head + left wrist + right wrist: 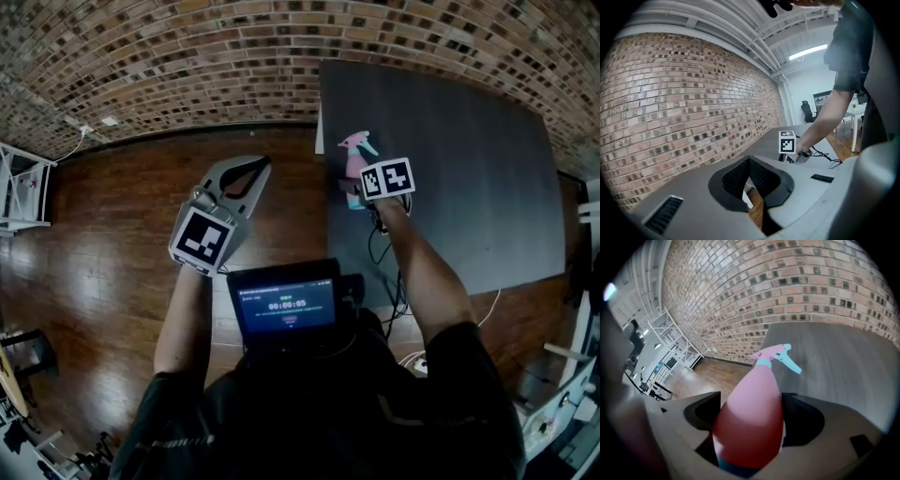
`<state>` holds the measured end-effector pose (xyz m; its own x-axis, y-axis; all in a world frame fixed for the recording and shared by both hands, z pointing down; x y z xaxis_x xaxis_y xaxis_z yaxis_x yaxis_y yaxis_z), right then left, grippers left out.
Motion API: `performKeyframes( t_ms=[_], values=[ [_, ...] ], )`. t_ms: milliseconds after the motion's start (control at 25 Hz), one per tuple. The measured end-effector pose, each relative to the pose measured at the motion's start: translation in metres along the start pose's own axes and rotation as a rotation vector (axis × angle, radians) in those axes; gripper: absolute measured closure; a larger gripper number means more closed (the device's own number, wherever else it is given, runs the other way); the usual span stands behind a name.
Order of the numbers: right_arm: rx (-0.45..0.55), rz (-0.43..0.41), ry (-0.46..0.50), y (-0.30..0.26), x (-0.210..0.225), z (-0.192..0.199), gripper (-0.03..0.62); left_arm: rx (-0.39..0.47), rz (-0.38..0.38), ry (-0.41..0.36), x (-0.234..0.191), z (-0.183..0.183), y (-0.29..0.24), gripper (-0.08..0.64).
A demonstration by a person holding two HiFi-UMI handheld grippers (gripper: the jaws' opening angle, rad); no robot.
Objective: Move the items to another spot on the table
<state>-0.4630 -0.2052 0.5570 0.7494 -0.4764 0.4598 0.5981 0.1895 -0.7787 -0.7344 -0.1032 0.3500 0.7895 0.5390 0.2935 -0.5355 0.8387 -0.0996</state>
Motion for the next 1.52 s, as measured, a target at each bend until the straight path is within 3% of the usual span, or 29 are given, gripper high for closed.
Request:
performKeyframes(
  t_ms=[200,520,680,880,1160,1520],
  values=[
    [0.188,-0.045,0.064,0.045,-0.041,-0.007,0.176,0.046,0.017,0.005,0.001,-0.016,0.007,0.563],
    [0.479,-0.016,0.172,0.136,-0.095,-0.003,0.176,0.145,0.078,0.016,0.016,-0.044,0.009,0.563],
    [0.575,0.003,0.205,0.179,-0.110,0.013,0.176,0.182,0.142,0.003,0.038,-0.057,0.006,0.563],
    [0.687,0.071,0.238,0.232,-0.110,0.040,0.176,0.240,0.250,-0.078,0.075,-0.082,0.003,0.563],
    [0.798,0.136,0.233,0.316,-0.098,0.093,0.176,0.264,0.270,-0.068,0.122,-0.126,-0.012,0.563],
    [0.874,0.219,0.233,0.417,-0.059,0.188,0.176,0.303,0.296,-0.094,0.226,-0.181,-0.032,0.563]
  ],
)
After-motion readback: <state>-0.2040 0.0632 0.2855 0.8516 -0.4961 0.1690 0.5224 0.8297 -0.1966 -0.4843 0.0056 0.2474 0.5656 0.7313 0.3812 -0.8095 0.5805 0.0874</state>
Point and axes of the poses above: the fingertips, and each gripper's own axes: y backward along the fingers, x to its right, z out of its underside, the point moved 9 cm from there along y, backward along the fingers, and after that the axes turned 12 degrees about -z, right-handed, at the moved point
